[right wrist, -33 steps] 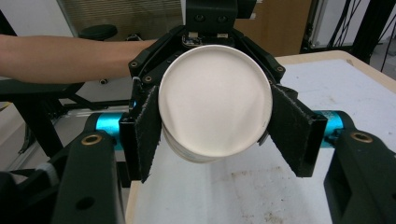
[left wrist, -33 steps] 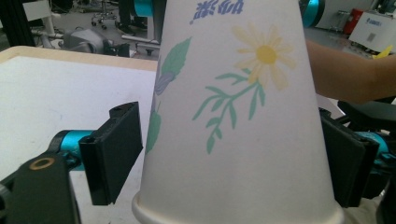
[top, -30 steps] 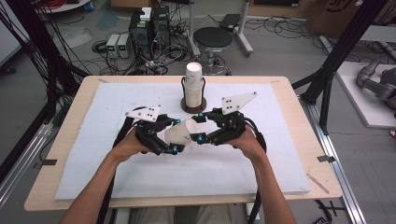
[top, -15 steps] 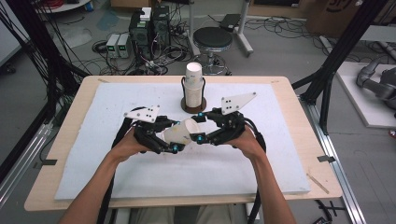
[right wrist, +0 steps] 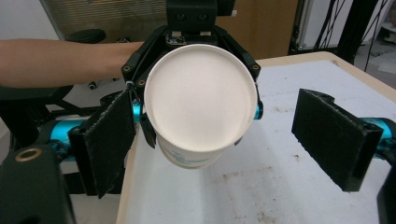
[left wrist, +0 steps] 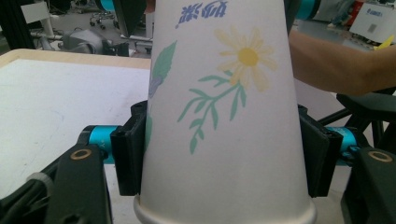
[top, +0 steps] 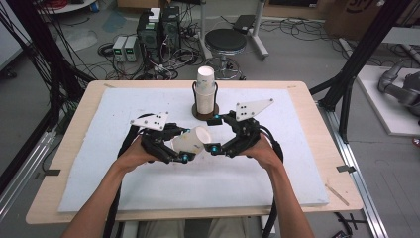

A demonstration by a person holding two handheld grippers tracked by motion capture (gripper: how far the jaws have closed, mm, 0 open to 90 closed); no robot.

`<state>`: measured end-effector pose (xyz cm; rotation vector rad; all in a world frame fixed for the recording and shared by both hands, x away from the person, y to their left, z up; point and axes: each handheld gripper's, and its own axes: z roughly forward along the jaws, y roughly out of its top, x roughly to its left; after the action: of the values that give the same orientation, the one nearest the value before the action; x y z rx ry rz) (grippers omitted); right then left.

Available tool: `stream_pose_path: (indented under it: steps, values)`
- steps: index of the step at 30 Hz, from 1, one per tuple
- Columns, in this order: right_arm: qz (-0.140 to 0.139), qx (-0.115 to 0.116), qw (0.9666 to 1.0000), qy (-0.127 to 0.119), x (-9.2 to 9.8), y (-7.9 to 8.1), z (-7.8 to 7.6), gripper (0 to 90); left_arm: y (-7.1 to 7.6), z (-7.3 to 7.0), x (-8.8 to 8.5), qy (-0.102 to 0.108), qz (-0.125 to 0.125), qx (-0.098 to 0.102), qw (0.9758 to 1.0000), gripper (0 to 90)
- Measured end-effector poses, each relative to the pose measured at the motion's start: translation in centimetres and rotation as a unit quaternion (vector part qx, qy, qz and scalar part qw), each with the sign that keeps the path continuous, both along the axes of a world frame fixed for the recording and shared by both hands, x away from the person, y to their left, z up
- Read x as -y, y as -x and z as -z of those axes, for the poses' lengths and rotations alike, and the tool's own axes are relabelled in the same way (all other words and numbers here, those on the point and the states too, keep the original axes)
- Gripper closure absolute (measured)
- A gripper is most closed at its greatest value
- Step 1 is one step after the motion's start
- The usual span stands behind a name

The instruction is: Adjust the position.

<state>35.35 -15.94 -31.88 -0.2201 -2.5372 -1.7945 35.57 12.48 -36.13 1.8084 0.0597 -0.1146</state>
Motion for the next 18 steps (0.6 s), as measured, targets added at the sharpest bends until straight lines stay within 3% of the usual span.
stream_pose_path:
  steps: [8,11,18]
  values:
    - [0.009,-0.001,0.9999,0.014,0.4,0.0,0.0,13.9,0.5,-0.4,-1.0,-0.020,-0.017,0.007,0.9996,31.6]
    - [0.017,0.004,0.9991,0.039,0.2,0.1,0.2,13.9,0.6,-0.5,-1.6,-0.034,-0.023,0.007,0.9991,31.7]
    - [0.021,0.004,0.9977,0.065,0.0,0.2,0.4,13.9,0.9,-0.6,-2.6,-0.061,-0.039,0.008,0.9974,31.8]
